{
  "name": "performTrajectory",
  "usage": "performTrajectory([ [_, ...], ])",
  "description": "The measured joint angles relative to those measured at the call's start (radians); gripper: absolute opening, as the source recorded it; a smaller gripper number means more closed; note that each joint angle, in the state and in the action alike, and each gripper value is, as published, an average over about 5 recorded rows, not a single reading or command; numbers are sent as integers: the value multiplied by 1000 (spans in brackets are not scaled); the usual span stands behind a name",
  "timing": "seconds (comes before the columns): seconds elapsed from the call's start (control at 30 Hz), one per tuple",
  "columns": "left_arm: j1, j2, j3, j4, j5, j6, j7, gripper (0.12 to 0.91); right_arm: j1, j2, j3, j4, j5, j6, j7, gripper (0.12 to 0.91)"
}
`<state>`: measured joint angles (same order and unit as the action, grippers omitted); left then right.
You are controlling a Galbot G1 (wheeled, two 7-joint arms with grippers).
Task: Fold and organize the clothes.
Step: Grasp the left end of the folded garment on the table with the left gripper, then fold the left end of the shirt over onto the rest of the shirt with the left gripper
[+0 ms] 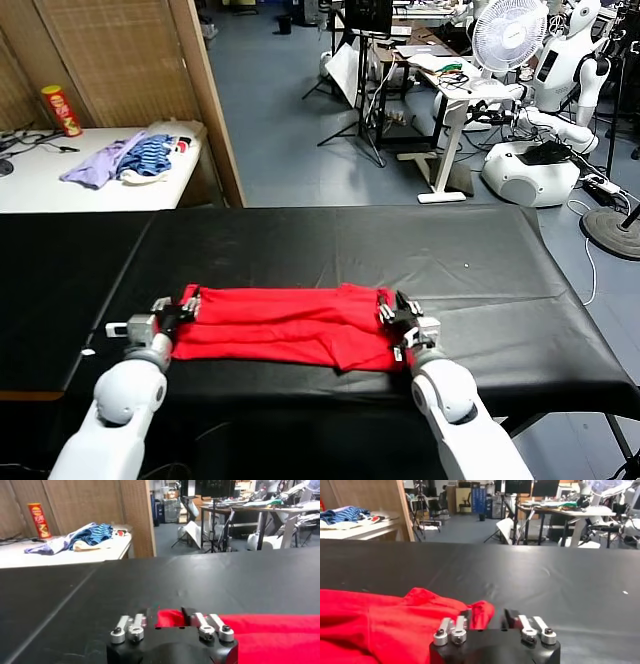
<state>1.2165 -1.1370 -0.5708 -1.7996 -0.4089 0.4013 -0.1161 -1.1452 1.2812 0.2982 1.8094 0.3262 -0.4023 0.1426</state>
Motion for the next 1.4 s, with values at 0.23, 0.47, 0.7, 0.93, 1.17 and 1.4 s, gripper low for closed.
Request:
performTrajectory([
  [0.23,78,-15,-46,-58,-116,27,-22,796,-33,-6,2,62,11,-5,-3,798],
  [0.47,152,-63,-57,-71,-114,16,-7,797,-33,-8,-6,75,11,-6,-5,798],
  [0.7,163,-109,-49,-65,-46,-8,7,532,-37,-10,-4,76,9,1,-8,798],
  [0.93,150,-126,-36,-55,28,-17,8,188,-42,-5,1,85,6,4,-9,798],
  [1.17,155,-82,-57,-30,182,-44,-2,162,-49,-6,14,113,6,-11,-1,798],
  [1.4,196,81,-136,-16,290,-71,-8,159,-67,2,16,140,4,-18,1,798],
])
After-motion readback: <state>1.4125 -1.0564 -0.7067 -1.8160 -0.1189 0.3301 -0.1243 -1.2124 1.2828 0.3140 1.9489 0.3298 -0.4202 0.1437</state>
